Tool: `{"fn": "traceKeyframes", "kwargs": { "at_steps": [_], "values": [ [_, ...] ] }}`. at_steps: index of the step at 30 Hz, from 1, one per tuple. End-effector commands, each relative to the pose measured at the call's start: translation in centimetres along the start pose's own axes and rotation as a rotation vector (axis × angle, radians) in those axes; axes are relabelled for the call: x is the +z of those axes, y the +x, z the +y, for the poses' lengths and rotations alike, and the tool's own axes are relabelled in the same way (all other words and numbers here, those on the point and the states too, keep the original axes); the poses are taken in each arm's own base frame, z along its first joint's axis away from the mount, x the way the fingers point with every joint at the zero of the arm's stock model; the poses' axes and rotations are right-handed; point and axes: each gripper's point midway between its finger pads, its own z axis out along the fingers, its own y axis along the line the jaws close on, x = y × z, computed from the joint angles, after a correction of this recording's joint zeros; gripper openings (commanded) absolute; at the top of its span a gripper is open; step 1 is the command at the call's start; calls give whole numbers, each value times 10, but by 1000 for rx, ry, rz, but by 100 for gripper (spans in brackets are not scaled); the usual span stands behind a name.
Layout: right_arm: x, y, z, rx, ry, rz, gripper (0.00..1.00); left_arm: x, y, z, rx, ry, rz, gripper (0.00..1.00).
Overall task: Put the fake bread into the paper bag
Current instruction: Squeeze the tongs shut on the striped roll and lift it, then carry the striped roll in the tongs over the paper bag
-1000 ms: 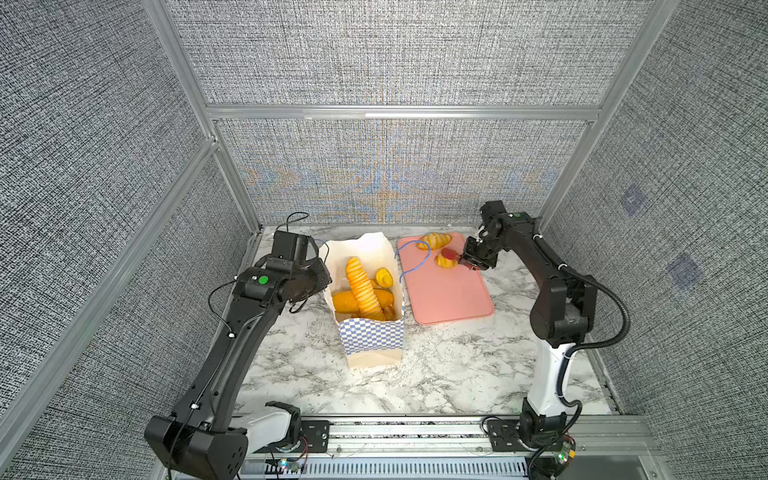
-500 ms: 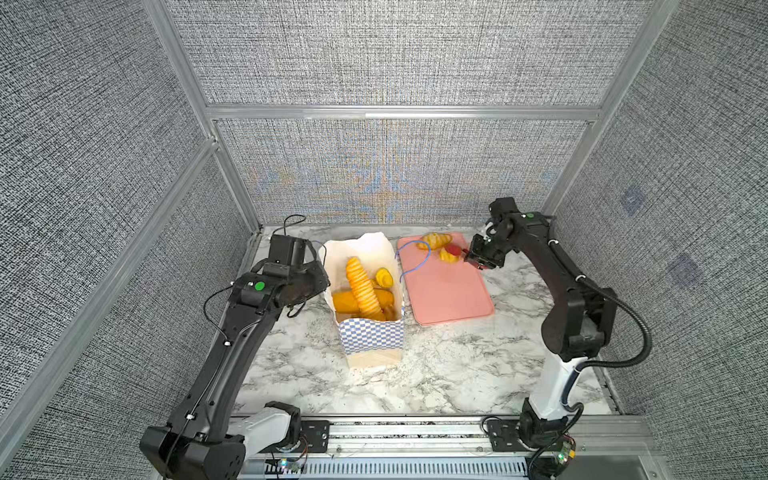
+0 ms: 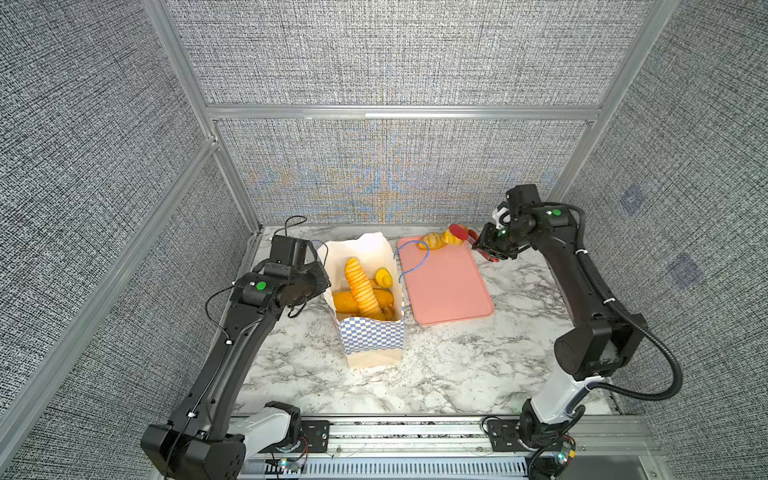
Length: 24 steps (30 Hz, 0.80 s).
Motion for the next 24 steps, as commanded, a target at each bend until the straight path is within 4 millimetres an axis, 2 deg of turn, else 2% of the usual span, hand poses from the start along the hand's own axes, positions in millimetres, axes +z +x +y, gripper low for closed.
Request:
{"fn": "traceKeyframes", "kwargs": {
  "at_steps": [1,10,15,21,24],
  "values": [
    [-20,-1,17,-46,-59,-29,37,0,-2,-2,4,5,-3,6],
    [-71,-2,70,-200,-195,-134,37,3,-3,-3,0,7,0,5],
    [-101,5,109,-319,-288,-193,37,4,-4,-4,2,8,-2,5],
    [-138,25,163,-483,-435,-254,38,4,-6,-5,-1,11,-4,4],
    [-148,41,185,-560,-490,-241,39,4,-6,-5,-2,11,-5,4]
  ]
}}
